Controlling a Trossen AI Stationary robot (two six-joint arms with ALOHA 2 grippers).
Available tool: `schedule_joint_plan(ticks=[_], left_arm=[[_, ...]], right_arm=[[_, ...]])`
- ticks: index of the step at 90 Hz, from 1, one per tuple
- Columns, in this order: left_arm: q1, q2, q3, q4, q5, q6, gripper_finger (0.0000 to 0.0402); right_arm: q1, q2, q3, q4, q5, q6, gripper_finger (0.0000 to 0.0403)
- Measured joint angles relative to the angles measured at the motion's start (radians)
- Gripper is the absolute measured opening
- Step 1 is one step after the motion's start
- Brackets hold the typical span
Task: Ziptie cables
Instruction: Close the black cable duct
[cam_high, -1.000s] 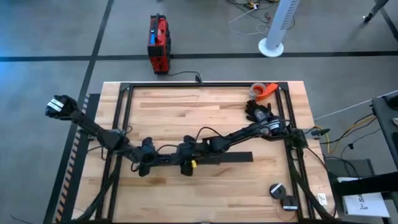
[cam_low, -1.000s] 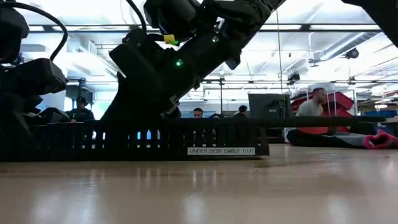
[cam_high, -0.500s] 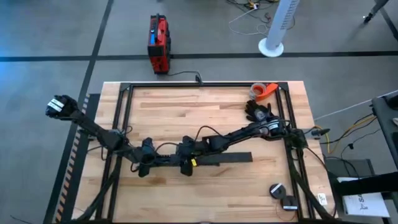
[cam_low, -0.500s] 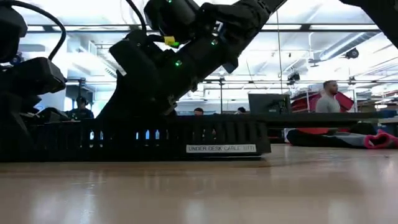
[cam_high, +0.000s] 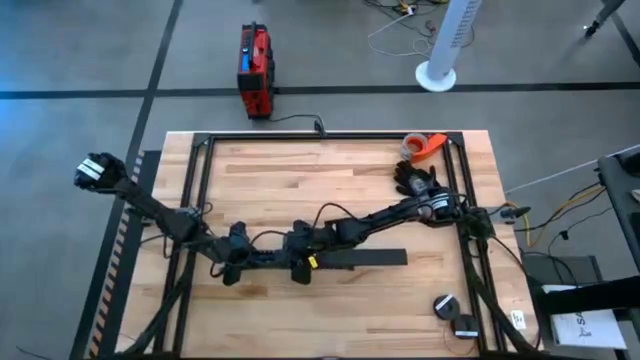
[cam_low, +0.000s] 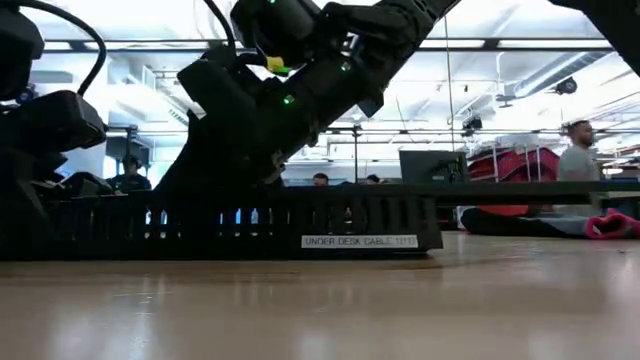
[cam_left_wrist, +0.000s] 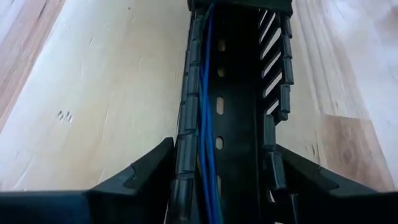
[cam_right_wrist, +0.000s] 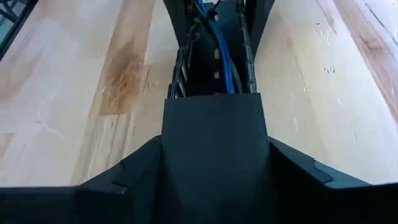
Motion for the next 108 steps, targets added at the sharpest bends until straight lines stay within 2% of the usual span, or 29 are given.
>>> schedule_joint_plan(ticks=[24, 37, 58, 77, 91, 108], left_arm=[[0.001, 0.002, 0.008, 0.038, 0.0, 0.03, 0.0208], [0.003, -0.008, 0.016, -0.019, -0.013, 0.018, 0.0208], [0.004, -0.018, 0.017, -0.037, -0.019, 0.023, 0.0208], [0.007, -0.032, 0.006, 0.009, -0.064, 0.077, 0.0208], [0.01, -0.024, 0.016, 0.007, -0.063, 0.087, 0.0208], [0.014, -0.011, 0.0, 0.014, -0.072, 0.015, 0.0214]], right_arm=[[-0.016, 0.0, 0.0, -0.007, -0.003, 0.019, 0.0218], [-0.019, -0.001, 0.004, -0.04, -0.045, -0.019, 0.0218], [-0.008, -0.003, 0.007, -0.084, -0.035, -0.028, 0.0217], [-0.008, 0.001, -0.003, -0.014, -0.018, -0.037, 0.0224], [0.0, -0.006, -0.005, -0.028, 0.063, -0.038, 0.0235], [0.0, -0.019, -0.002, -0.049, 0.124, -0.046, 0.0244]])
